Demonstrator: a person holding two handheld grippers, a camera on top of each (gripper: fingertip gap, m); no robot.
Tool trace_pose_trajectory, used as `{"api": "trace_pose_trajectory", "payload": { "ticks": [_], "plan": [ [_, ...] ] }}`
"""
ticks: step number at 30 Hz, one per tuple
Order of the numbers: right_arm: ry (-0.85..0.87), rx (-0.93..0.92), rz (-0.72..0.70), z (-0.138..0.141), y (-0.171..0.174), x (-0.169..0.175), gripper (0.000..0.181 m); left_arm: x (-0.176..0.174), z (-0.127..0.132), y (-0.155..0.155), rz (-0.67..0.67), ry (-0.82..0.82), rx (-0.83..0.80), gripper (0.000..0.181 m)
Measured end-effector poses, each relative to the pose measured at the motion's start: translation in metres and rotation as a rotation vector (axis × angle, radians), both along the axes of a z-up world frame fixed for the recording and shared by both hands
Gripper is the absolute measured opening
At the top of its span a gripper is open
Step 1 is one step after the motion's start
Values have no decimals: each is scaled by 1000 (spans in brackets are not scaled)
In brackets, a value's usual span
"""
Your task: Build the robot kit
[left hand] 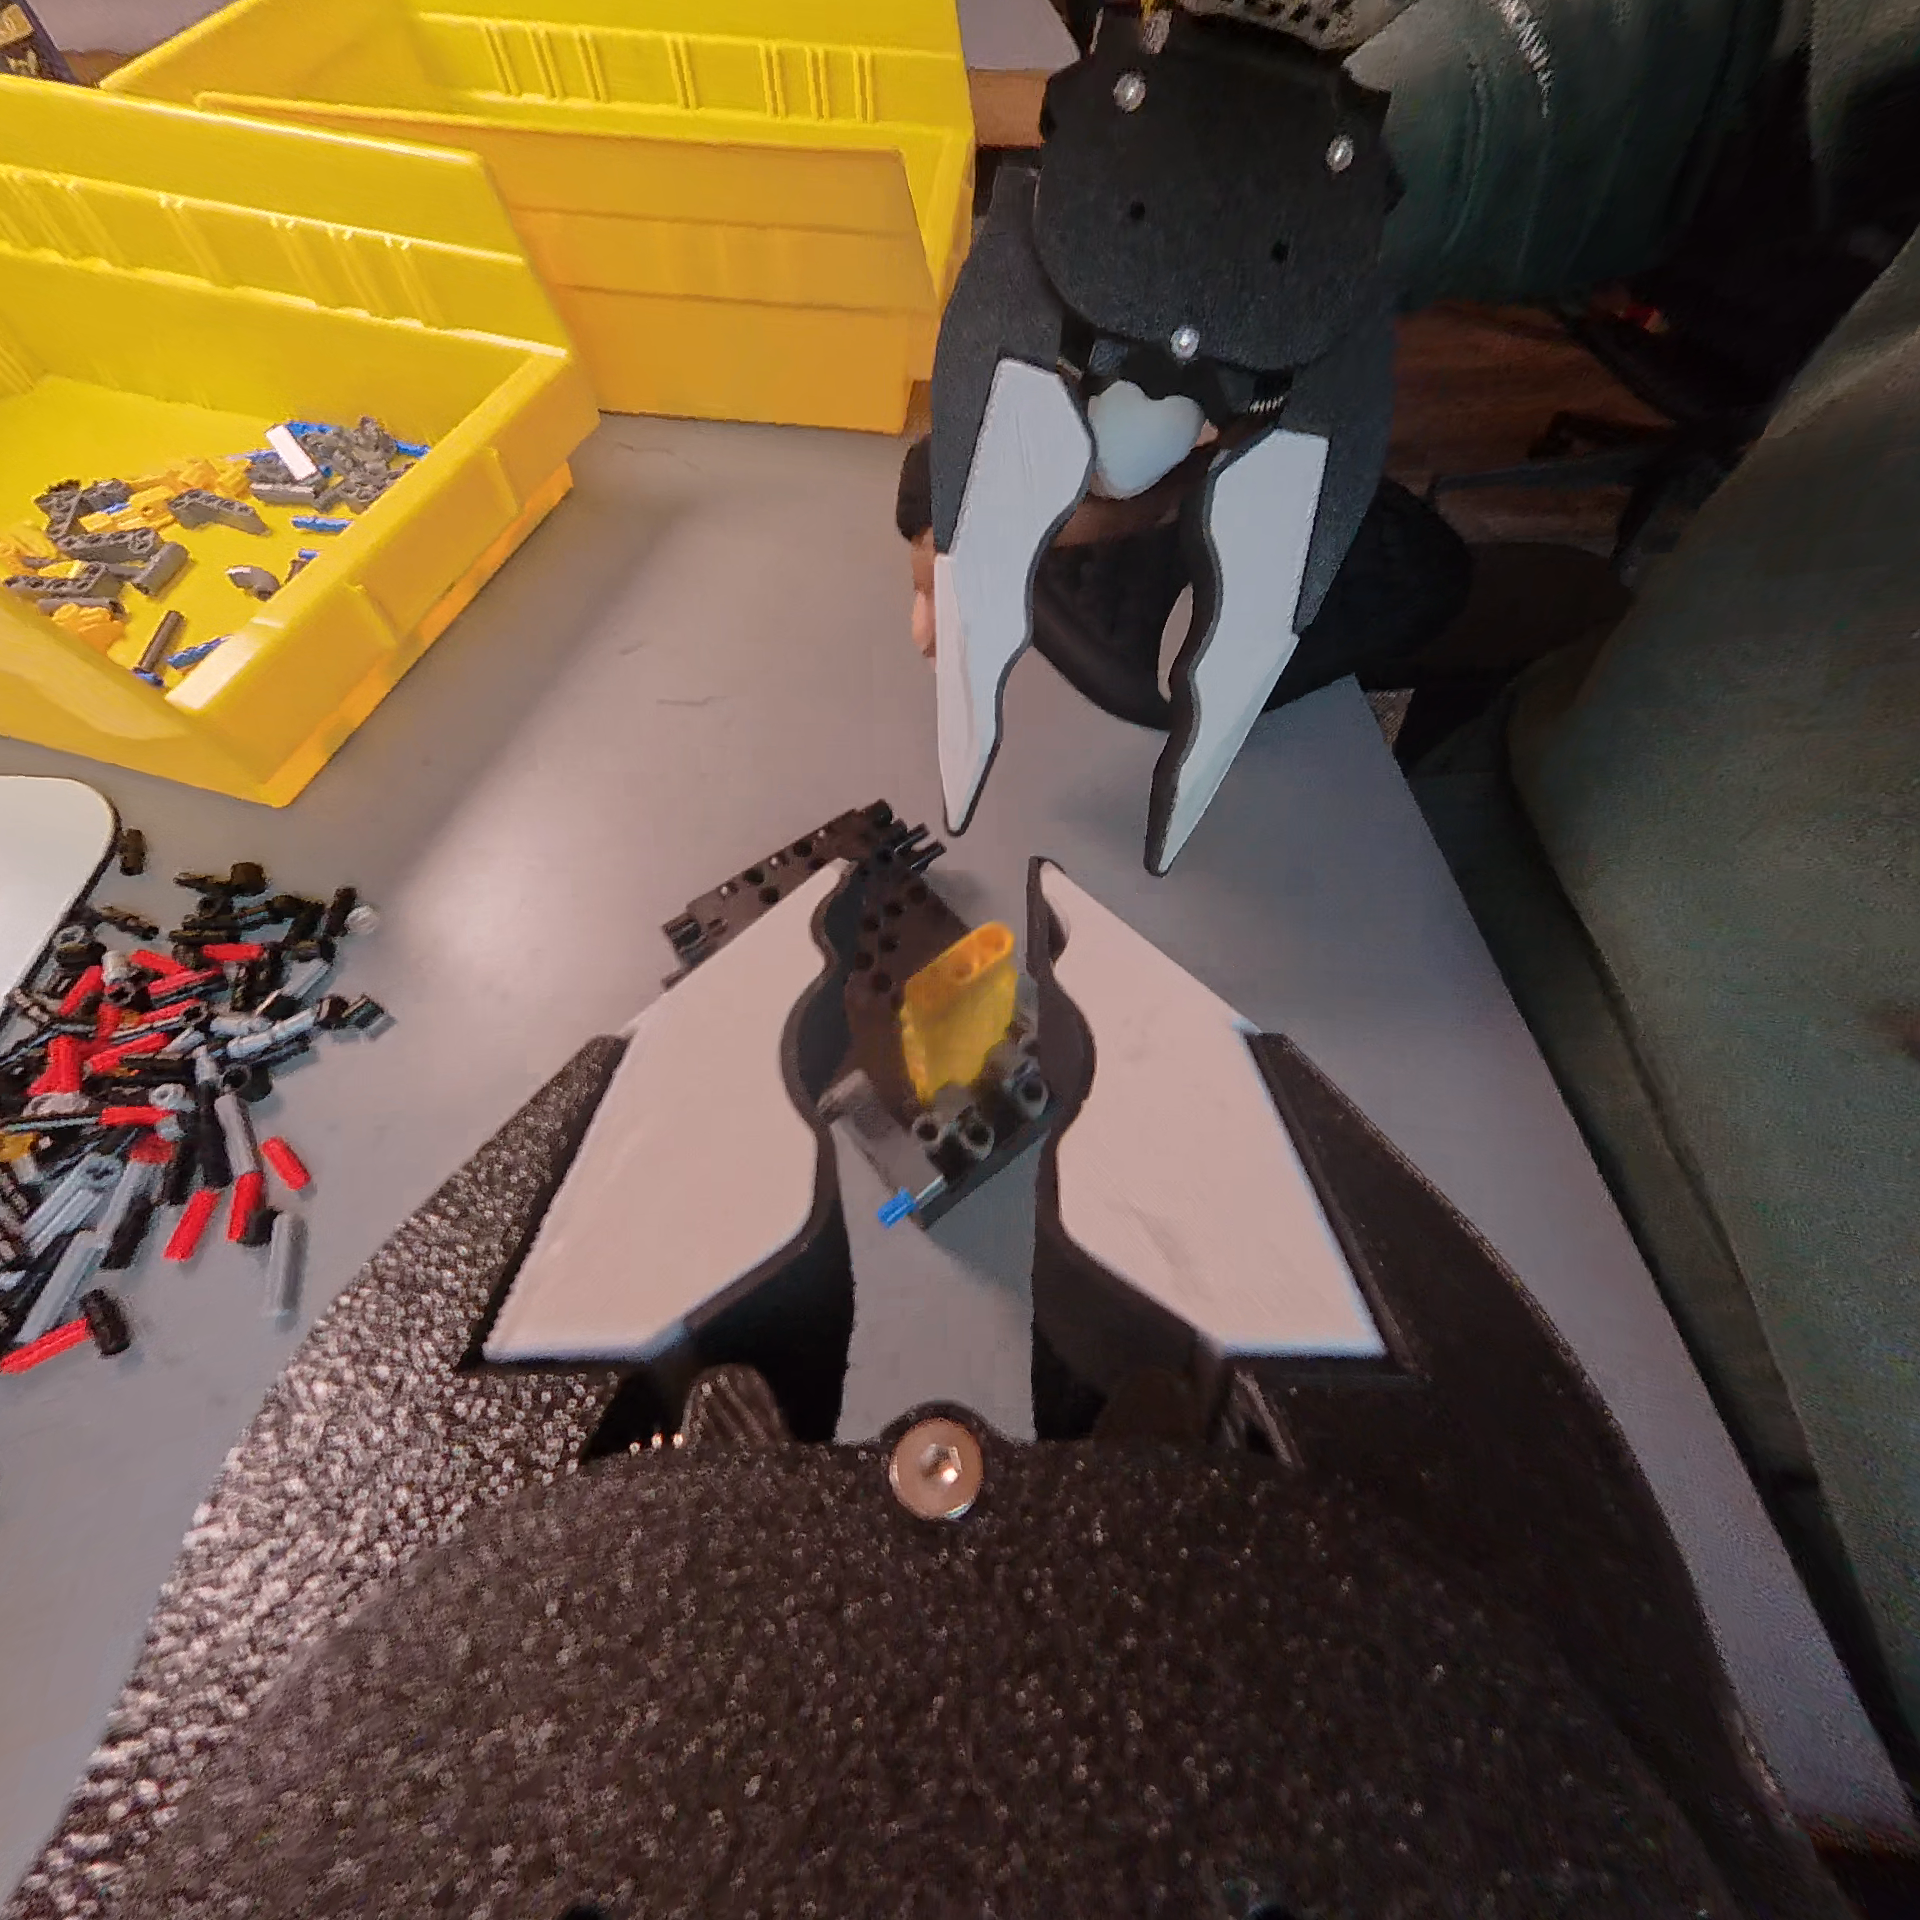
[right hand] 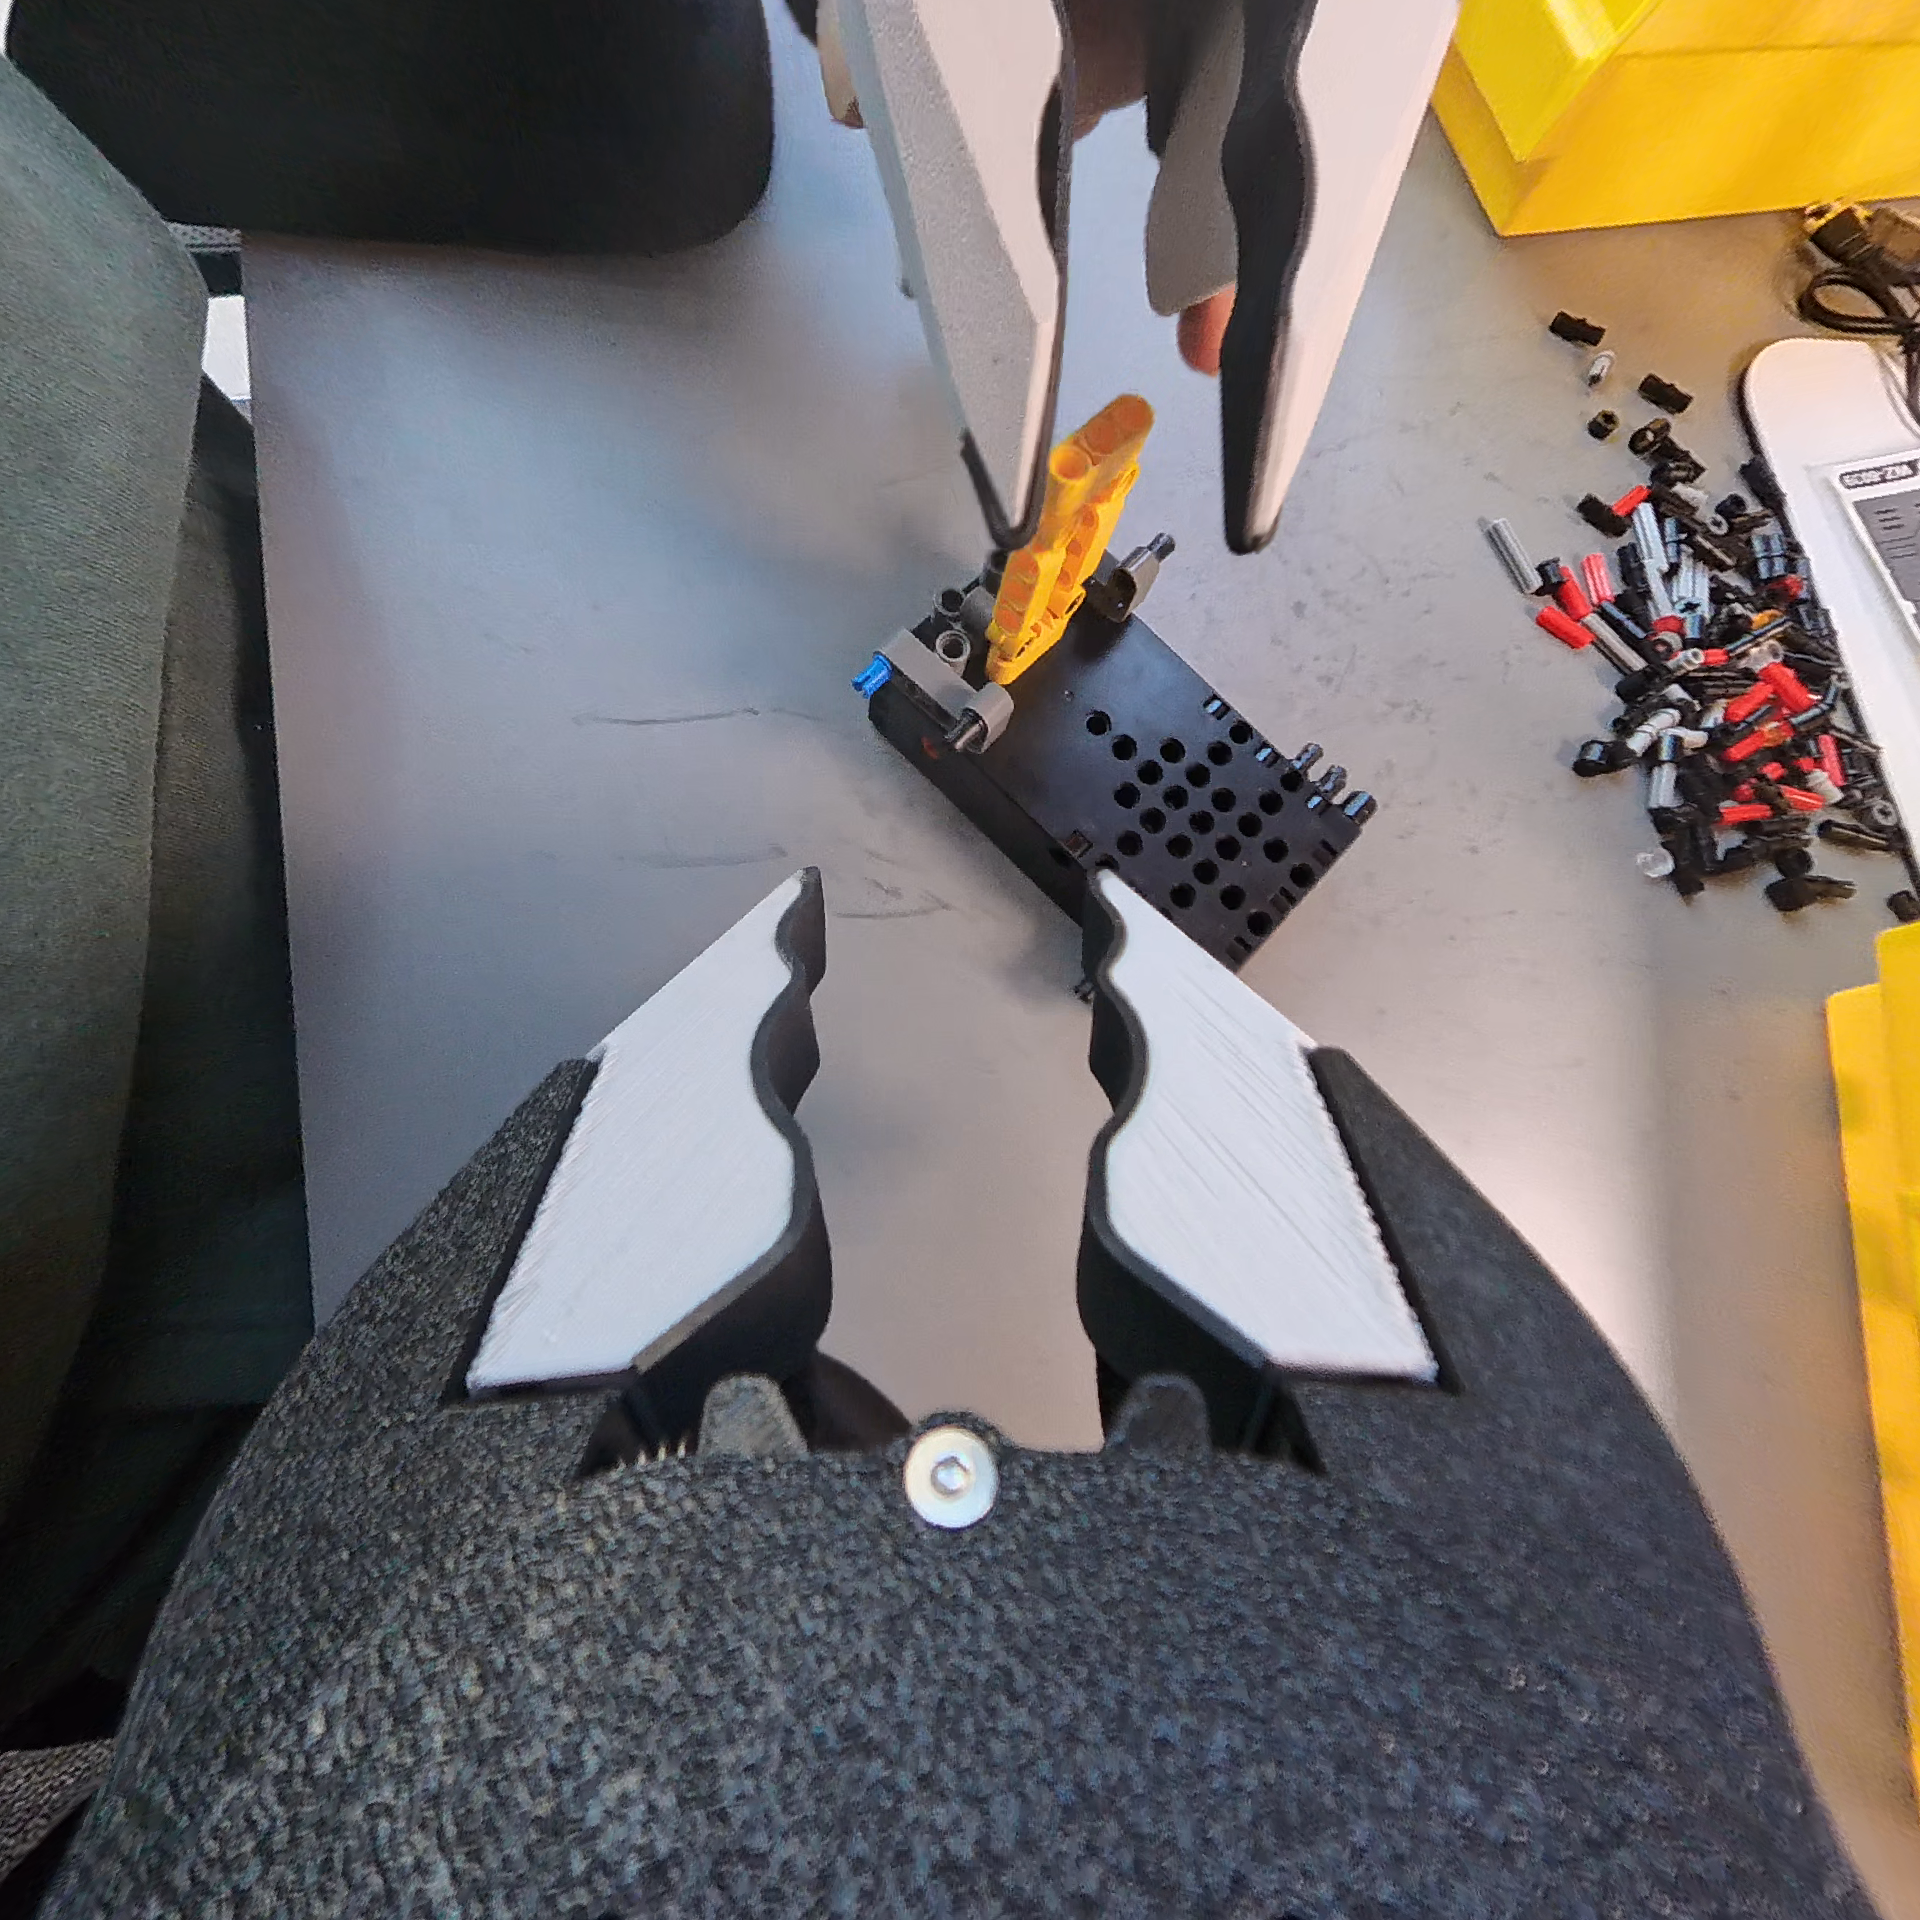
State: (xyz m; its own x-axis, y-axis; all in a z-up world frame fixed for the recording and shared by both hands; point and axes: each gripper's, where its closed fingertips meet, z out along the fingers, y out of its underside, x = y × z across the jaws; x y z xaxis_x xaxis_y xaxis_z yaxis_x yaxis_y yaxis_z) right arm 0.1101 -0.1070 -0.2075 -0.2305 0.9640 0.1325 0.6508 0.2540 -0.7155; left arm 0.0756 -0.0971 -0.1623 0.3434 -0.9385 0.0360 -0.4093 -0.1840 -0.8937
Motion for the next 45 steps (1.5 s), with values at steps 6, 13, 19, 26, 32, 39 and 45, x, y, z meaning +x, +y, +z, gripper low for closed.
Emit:
{"api": "trace_pose_trajectory", "payload": {
  "ticks": [6,13,19,26,32,39,45],
  "plan": [
    [26,18,15,-4,-8,-24,42,-28,-24,-8,-75,44,-63,36],
    [3,48,61,-15,-8,-44,20,-17,-46,-13,-137,99,-83,25],
    [-19,65,63,-15,0,-39,19,-14,-46,-7,-9,125,-119,25],
    [-14,28,70,-15,4,-35,20,-12,-46,-4,163,93,-186,24],
    [4,3,56,-6,14,-26,35,-17,-42,-3,262,5,-232,23],
    [19,-35,-80,-6,4,-26,55,-38,-30,-17,150,6,-164,38],
    [26,28,-115,-17,7,-41,44,-50,-59,-17,158,178,-127,28]
  ]
}}
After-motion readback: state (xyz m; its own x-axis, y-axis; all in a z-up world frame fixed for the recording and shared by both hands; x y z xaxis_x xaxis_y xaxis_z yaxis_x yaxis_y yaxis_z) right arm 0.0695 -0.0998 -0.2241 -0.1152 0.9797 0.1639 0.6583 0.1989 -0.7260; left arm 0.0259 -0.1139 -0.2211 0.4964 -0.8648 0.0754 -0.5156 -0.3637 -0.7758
